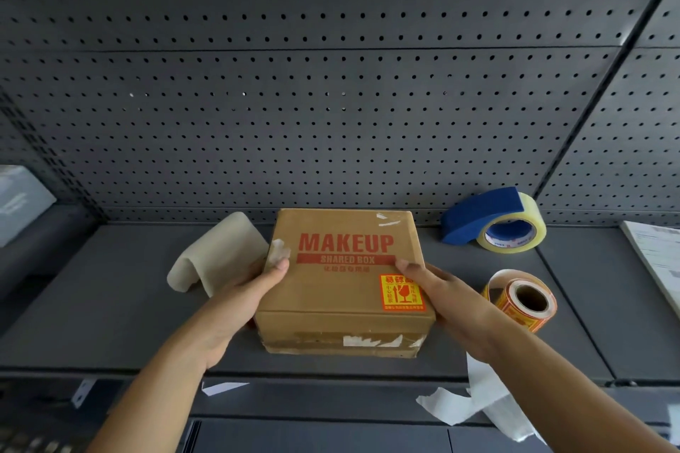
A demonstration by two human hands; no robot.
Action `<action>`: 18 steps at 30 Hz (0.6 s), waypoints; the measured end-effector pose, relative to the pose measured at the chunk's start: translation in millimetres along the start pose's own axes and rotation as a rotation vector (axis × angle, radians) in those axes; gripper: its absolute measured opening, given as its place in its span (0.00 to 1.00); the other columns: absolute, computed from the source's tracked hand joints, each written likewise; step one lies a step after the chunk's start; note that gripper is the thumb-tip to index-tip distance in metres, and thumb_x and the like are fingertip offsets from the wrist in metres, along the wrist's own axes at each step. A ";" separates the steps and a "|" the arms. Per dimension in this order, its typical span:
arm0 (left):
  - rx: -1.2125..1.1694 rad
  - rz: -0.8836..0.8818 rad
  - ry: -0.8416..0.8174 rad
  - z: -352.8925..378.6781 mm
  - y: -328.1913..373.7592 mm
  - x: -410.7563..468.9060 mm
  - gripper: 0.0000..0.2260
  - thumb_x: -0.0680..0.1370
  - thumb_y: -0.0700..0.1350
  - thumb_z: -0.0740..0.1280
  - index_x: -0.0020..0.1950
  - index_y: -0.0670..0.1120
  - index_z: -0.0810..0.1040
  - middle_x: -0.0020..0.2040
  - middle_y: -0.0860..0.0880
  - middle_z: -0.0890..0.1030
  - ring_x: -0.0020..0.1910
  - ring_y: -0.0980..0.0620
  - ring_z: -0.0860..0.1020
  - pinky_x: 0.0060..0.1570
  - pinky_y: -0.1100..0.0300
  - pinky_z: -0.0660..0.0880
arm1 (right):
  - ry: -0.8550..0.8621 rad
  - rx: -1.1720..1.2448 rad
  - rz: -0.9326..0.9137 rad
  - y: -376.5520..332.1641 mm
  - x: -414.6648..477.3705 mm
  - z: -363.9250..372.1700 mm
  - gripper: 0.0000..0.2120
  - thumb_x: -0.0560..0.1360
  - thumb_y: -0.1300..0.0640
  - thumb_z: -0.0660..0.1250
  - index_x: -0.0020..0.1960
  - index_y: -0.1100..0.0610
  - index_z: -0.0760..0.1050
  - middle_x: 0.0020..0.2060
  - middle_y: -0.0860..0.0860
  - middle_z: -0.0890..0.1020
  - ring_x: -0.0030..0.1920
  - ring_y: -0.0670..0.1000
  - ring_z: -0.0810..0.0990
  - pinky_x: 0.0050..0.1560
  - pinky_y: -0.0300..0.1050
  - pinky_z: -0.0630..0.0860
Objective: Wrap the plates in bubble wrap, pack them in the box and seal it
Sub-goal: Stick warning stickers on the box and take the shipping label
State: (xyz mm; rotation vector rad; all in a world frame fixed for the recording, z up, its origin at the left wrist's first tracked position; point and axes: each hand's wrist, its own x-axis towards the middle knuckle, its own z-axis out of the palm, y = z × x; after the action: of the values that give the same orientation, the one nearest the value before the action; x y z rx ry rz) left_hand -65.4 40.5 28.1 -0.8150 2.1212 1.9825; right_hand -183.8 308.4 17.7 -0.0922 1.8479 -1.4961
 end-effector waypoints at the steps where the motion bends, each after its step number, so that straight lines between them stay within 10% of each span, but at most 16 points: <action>1: -0.001 0.017 0.008 1.3 -0.4 0.5 0.25 0.72 0.69 0.71 0.66 0.60 0.79 0.61 0.63 0.83 0.67 0.57 0.77 0.76 0.45 0.65 | 0.001 0.000 -0.003 -0.7 0.2 0.6 0.18 0.77 0.38 0.64 0.62 0.45 0.76 0.49 0.47 0.87 0.52 0.49 0.86 0.66 0.54 0.75; 6: 0.022 0.169 -0.025 4.2 1.9 -6.1 0.13 0.80 0.57 0.66 0.64 0.61 0.78 0.60 0.65 0.83 0.62 0.65 0.78 0.72 0.55 0.67 | -0.029 0.012 -0.089 -5.8 -3.3 -3.7 0.20 0.76 0.46 0.70 0.66 0.47 0.74 0.53 0.48 0.87 0.55 0.50 0.86 0.64 0.56 0.77; 11: -0.010 0.392 0.065 4.8 6.1 -1.1 0.23 0.76 0.49 0.71 0.70 0.55 0.70 0.63 0.58 0.82 0.63 0.60 0.80 0.66 0.53 0.74 | 0.023 -0.052 -0.330 -16.1 -0.1 -7.1 0.27 0.73 0.61 0.75 0.68 0.50 0.70 0.56 0.51 0.85 0.57 0.52 0.84 0.60 0.58 0.80; 18: 0.013 0.489 0.156 15.6 -24.9 11.3 0.25 0.74 0.41 0.75 0.66 0.55 0.69 0.62 0.56 0.81 0.63 0.59 0.80 0.60 0.58 0.79 | 0.106 -0.123 -0.419 2.0 7.4 -6.9 0.33 0.73 0.67 0.75 0.71 0.49 0.66 0.52 0.43 0.85 0.54 0.42 0.84 0.47 0.34 0.80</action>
State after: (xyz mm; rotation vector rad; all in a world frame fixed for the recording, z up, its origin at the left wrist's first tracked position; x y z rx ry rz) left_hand -67.7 52.2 -1.0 -0.4922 2.6230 2.1754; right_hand -192.4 311.1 12.6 -0.4947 2.0966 -1.6876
